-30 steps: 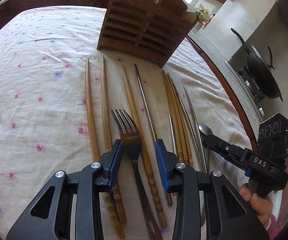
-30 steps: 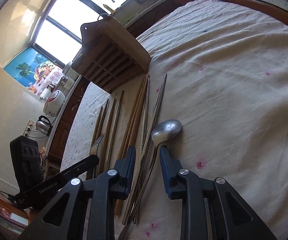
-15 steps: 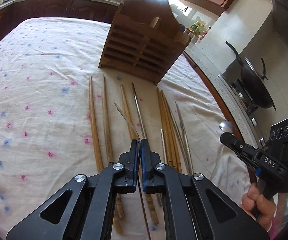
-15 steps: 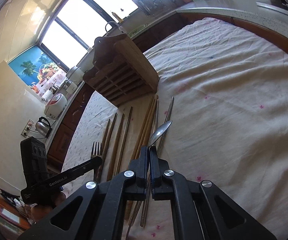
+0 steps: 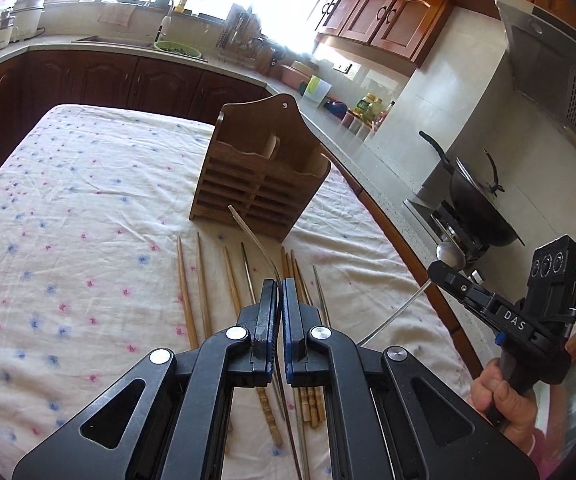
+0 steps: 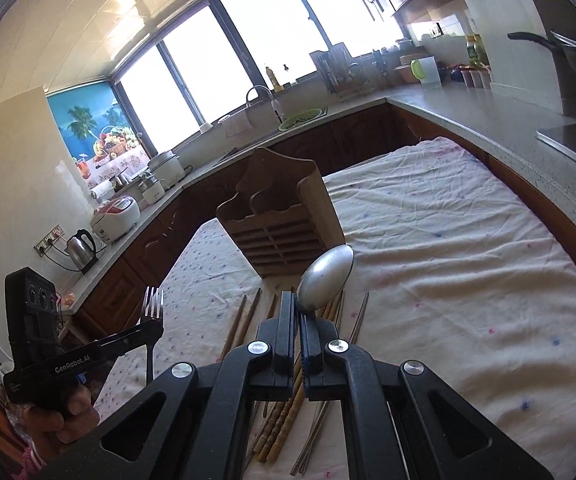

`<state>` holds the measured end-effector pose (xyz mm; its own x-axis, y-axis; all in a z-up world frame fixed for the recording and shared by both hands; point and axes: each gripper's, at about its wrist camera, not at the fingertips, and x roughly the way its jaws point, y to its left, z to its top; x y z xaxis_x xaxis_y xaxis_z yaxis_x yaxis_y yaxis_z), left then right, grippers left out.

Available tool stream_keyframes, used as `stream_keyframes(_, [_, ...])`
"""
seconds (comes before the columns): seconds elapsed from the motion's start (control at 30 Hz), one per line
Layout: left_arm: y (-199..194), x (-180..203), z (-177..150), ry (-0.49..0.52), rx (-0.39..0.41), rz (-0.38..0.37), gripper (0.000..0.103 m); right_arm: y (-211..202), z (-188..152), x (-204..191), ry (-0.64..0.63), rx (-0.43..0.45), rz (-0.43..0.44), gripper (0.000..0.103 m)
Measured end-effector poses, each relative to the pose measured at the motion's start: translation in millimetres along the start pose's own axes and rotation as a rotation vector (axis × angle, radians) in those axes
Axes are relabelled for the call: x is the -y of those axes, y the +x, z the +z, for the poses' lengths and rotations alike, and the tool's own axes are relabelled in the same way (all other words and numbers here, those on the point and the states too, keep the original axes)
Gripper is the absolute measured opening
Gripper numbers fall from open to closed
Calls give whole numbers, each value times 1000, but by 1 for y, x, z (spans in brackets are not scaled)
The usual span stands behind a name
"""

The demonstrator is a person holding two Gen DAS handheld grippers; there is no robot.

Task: Organize utensils
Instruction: 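Lift the fork with the left tool while the right tool carries the spoon into the wooden holder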

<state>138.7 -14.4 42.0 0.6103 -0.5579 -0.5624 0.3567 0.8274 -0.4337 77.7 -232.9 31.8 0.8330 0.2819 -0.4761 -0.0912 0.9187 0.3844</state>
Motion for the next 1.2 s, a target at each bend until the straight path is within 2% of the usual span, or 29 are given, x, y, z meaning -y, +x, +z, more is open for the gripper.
stream_keyframes(0.23, [-5,-8,8,-23,38,11,2,5,10,-11,-53,24,-6,2])
stream_keyframes(0.4, [-6,-7,27,-12,93,18,2,9,26,-19,-97,57,-13,2])
stream_keyframes(0.53, [-5,0,57,24,174,36,2,14,46,-24,-128,96,-17,2])
stream_keyframes(0.7, [2,9,110,60,334,83,2,22,80,-30,-164,170,-27,2])
stream_keyframes(0.9, [36,15,167,84,466,181,2,38,122,-40,-213,263,-54,2])
stream_keyframes(1.03, [71,9,186,101,501,257,2,59,140,-46,-265,291,-90,2])
stream_keyframes(1.2, [113,-1,199,124,499,310,2,92,144,-41,-286,284,-112,2])
